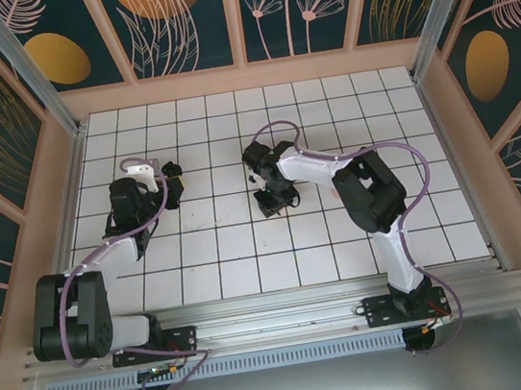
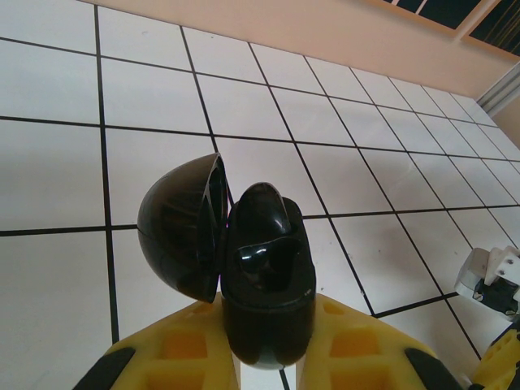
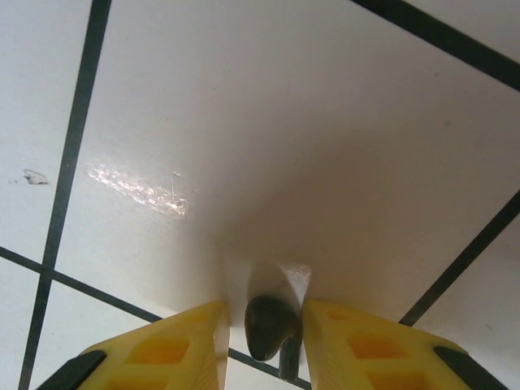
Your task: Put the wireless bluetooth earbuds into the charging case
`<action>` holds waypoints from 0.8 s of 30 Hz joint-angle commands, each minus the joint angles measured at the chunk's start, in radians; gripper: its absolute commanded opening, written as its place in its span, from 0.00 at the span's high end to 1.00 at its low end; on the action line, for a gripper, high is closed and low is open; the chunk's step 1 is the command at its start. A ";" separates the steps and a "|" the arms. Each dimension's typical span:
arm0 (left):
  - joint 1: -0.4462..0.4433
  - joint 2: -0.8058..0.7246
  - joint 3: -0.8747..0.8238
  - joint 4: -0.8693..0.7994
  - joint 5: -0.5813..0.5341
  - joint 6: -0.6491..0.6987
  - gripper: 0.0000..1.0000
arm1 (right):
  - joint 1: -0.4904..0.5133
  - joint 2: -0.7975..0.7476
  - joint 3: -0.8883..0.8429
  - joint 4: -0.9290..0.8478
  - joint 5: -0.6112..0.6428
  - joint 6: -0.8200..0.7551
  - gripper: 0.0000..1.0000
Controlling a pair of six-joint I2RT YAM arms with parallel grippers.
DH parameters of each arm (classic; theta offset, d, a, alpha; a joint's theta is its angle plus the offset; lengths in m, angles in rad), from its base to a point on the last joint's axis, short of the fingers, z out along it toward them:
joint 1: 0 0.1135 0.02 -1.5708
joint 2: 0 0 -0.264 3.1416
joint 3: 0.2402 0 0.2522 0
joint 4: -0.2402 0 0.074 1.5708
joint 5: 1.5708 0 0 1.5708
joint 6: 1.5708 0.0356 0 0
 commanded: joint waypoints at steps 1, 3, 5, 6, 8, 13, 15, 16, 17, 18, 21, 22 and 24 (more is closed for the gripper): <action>-0.008 0.008 0.027 -0.003 -0.004 0.016 1.00 | -0.007 -0.028 -0.003 0.034 0.060 0.031 0.68; -0.008 0.007 0.028 -0.003 -0.004 0.016 1.00 | -0.008 -0.034 0.000 0.034 0.069 0.034 0.69; -0.007 0.005 0.029 -0.006 -0.005 0.016 1.00 | -0.008 -0.033 0.001 0.032 0.076 0.033 0.70; -0.008 0.003 0.028 -0.006 -0.006 0.017 1.00 | -0.008 -0.035 0.000 0.033 0.077 0.032 0.70; -0.008 0.003 0.030 -0.009 -0.007 0.018 1.00 | -0.008 -0.031 -0.004 0.035 0.077 0.031 0.71; -0.008 -0.004 0.028 -0.014 -0.008 0.022 1.00 | -0.008 -0.025 -0.019 0.039 0.077 0.034 0.71; -0.007 -0.003 0.028 -0.014 -0.008 0.019 1.00 | -0.008 -0.024 -0.031 0.049 0.075 0.036 0.72; -0.008 -0.002 0.030 -0.014 -0.008 0.020 1.00 | -0.009 -0.025 -0.035 0.053 0.072 0.038 0.73; -0.008 -0.002 0.029 -0.014 -0.008 0.020 1.00 | -0.008 -0.023 -0.038 0.056 0.069 0.038 0.74; -0.008 -0.004 0.028 -0.014 -0.009 0.021 1.00 | -0.008 -0.023 -0.041 0.058 0.067 0.040 0.74; -0.008 -0.004 0.028 -0.014 -0.007 0.022 1.00 | -0.008 -0.024 -0.047 0.061 0.065 0.042 0.77; -0.008 -0.003 0.027 -0.014 -0.006 0.021 1.00 | -0.008 -0.026 -0.050 0.064 0.066 0.044 0.77; -0.008 -0.002 0.027 -0.010 0.002 0.020 1.00 | -0.008 -0.038 -0.057 0.074 0.074 0.046 0.78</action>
